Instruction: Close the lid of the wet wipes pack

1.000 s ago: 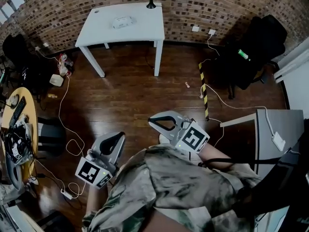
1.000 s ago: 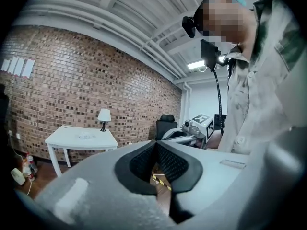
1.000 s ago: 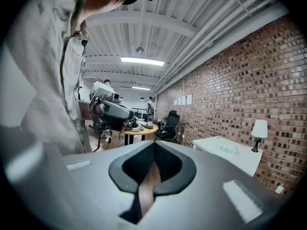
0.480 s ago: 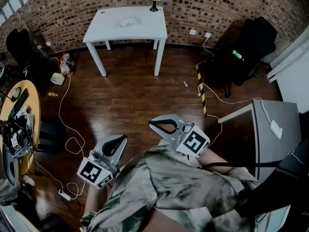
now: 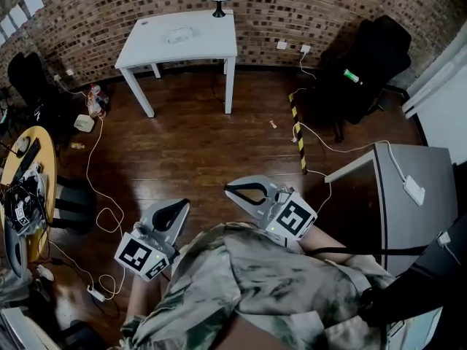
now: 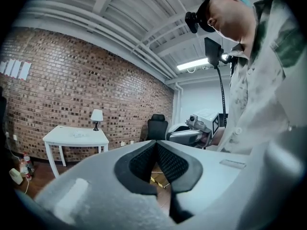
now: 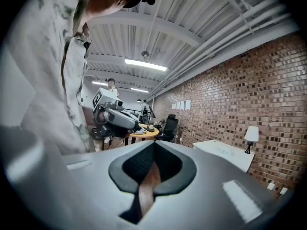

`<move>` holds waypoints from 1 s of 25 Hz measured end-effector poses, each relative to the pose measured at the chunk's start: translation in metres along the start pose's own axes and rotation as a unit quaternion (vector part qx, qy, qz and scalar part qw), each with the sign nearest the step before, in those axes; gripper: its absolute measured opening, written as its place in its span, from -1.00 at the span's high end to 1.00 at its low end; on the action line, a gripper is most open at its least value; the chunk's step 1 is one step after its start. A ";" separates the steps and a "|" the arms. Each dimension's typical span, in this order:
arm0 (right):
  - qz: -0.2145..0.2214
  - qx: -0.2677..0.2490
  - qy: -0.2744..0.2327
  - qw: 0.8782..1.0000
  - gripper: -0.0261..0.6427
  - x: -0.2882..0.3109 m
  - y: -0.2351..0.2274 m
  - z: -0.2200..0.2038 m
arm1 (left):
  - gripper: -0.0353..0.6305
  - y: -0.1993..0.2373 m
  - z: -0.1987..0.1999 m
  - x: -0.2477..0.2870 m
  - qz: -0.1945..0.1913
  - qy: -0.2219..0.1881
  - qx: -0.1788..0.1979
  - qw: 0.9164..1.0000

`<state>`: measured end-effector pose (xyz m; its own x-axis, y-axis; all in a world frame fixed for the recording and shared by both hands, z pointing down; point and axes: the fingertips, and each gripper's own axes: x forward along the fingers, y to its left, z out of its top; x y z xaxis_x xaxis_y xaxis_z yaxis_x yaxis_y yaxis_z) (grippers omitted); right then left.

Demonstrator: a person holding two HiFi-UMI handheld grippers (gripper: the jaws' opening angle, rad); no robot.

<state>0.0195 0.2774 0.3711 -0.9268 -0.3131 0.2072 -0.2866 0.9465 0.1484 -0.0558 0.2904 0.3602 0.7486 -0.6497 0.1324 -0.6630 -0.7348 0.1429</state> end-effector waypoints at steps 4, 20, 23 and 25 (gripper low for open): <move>0.010 0.003 0.007 1.000 0.92 -0.052 -0.012 -0.016 | 0.89 -0.035 0.009 0.042 0.006 -0.004 0.004 1.000; 0.042 0.041 -0.006 0.998 0.92 -0.139 0.009 -0.049 | 0.89 -0.138 0.000 0.080 0.022 0.036 -0.015 0.999; 0.039 0.047 0.001 0.998 0.92 -0.136 0.022 -0.051 | 0.89 -0.147 -0.004 0.068 0.015 0.037 -0.013 0.999; 0.038 0.051 0.000 0.998 0.92 -0.130 0.032 -0.047 | 0.89 -0.150 -0.005 0.054 0.015 0.032 -0.014 0.999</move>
<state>0.1420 0.3448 0.3947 -0.9467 -0.2403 0.2147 -0.2390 0.9705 0.0325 0.0841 0.3659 0.3507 0.7277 -0.6565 0.1986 -0.6851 -0.7094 0.1653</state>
